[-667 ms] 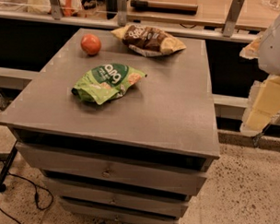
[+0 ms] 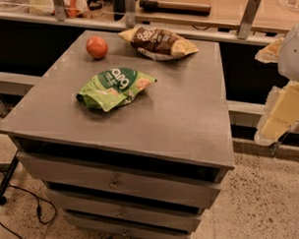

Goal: Pick green rice chip bag

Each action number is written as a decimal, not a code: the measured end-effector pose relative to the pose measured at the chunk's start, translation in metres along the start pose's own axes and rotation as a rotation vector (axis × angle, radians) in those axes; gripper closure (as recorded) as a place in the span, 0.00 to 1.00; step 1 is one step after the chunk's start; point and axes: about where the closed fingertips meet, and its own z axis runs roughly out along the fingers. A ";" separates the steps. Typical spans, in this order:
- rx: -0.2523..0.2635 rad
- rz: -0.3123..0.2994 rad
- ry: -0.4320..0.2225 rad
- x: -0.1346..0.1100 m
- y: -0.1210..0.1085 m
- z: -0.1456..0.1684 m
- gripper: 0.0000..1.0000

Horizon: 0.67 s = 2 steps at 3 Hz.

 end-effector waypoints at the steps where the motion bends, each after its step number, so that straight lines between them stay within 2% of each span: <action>1: -0.028 0.036 -0.158 -0.016 0.009 0.018 0.00; 2: -0.032 0.050 -0.281 -0.049 0.019 0.041 0.00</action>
Offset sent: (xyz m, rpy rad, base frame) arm 0.0154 0.1082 -0.0574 0.4307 -0.0694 0.0510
